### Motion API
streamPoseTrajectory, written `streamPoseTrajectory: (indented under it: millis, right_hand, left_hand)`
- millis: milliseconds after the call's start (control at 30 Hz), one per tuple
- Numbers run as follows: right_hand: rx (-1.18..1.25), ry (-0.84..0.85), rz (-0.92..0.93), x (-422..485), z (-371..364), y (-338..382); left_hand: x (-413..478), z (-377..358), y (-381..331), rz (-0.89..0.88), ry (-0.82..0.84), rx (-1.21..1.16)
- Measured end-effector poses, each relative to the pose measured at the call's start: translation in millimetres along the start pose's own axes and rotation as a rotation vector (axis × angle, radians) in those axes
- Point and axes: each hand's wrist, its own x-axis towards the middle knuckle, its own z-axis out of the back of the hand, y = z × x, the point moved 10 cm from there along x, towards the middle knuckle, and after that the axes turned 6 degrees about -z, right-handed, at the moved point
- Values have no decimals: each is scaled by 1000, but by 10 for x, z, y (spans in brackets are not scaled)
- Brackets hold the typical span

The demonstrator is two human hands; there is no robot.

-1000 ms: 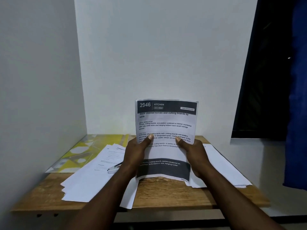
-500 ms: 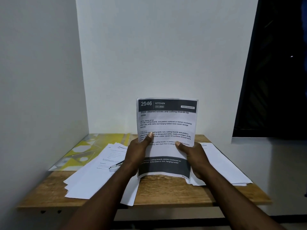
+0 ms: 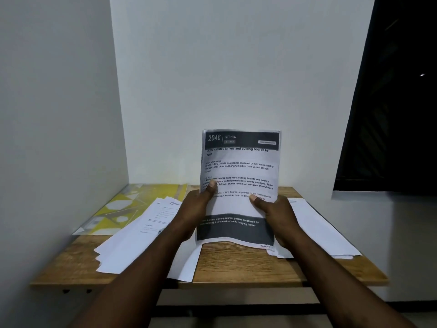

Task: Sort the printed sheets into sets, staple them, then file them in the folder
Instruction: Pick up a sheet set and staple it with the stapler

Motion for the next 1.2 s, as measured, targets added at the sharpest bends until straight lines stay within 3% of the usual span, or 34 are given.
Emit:
streamPoseTrajectory:
  millis: [133, 267, 500, 767, 967, 1200]
  right_hand:
    - [21, 96, -22, 61, -121, 105]
    - [87, 265, -119, 96, -373, 28]
    - [-14, 320, -236, 199, -601, -194]
    - [-22, 469, -270, 188, -729, -126]
    - [-17, 312, -160, 253, -675, -261]
    - [92, 201, -68, 464, -718, -316]
  left_hand:
    - [36, 157, -104, 33, -39, -122]
    - [-70, 180, -13, 119, 68, -293]
    - [-195, 349, 316, 217, 120, -351]
    - [-28, 640, 357, 136, -53, -342]
    - [78, 730, 510, 144, -83, -398]
    - [233, 697, 541, 125, 22, -299]
